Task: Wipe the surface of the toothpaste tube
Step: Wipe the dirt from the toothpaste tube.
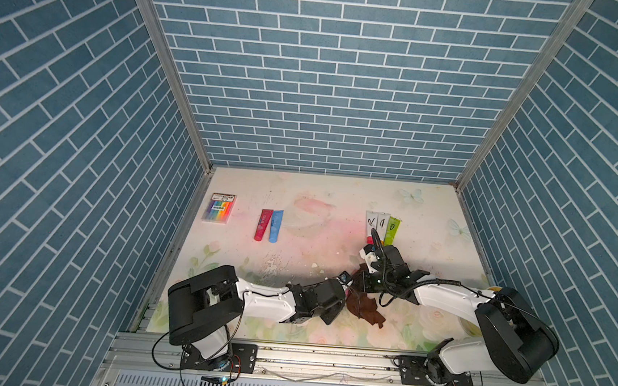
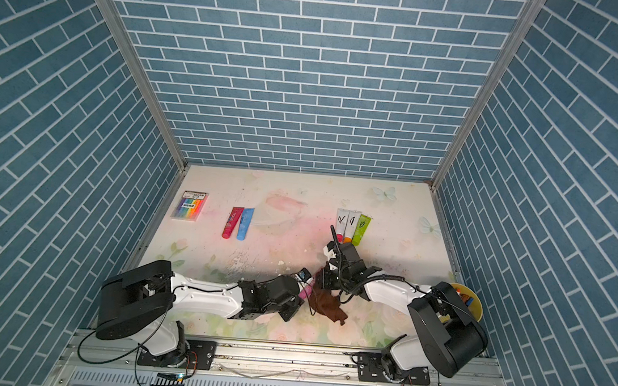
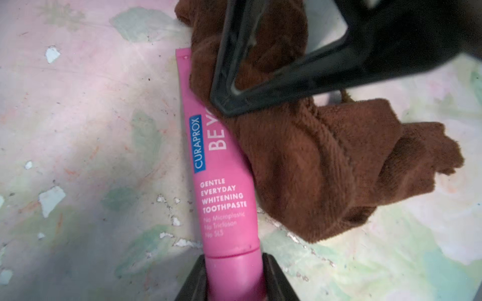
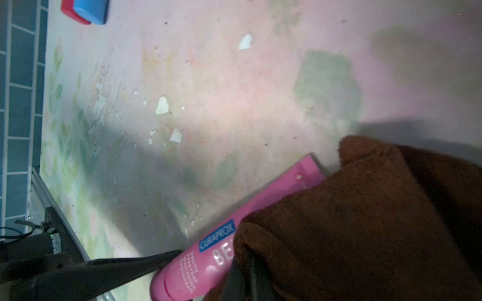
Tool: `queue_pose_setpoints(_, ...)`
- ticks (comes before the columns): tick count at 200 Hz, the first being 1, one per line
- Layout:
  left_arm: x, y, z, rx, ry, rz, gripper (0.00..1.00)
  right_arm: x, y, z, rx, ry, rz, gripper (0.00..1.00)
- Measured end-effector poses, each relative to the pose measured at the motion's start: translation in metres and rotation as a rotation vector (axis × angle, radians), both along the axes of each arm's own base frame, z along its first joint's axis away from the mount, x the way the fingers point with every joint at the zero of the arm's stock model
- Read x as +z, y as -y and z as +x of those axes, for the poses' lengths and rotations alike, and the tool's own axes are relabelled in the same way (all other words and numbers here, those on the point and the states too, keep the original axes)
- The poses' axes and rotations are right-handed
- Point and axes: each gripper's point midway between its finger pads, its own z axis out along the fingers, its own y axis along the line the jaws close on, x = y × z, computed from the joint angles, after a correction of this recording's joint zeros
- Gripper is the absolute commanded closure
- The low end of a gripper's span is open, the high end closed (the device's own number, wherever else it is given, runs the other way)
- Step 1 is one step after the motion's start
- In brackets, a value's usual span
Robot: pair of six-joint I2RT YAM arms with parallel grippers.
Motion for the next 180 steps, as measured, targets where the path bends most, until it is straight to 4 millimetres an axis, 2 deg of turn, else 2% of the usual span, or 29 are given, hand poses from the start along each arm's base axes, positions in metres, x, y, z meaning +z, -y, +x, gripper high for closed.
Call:
queue_pose_setpoints(32, 0.0, 0.0, 0.001, 0.002, 0.0, -0.001, 0.85, -0.003, 0.002, 0.004, -0.012, -0.016, -0.021, 1.0)
queue_pose_setpoints(61, 0.0, 0.0, 0.001, 0.002, 0.0, -0.001, 0.86, -0.004, -0.006, -0.002, 0.018, -0.012, -0.017, 1.0)
queue_pose_setpoints(119, -0.001, -0.003, 0.0, 0.018, -0.01, 0.004, 0.87, -0.005, -0.028, -0.006, 0.044, 0.102, -0.051, 1.0)
queue_pose_setpoints(160, -0.001, -0.003, 0.0, 0.023, -0.012, 0.002, 0.88, -0.005, -0.027, -0.005, 0.036, 0.11, -0.052, 1.0)
queue_pose_setpoints(180, -0.001, -0.003, 0.001, 0.024, -0.01, 0.002, 0.88, -0.005, -0.019, 0.0, 0.017, 0.063, -0.017, 1.0)
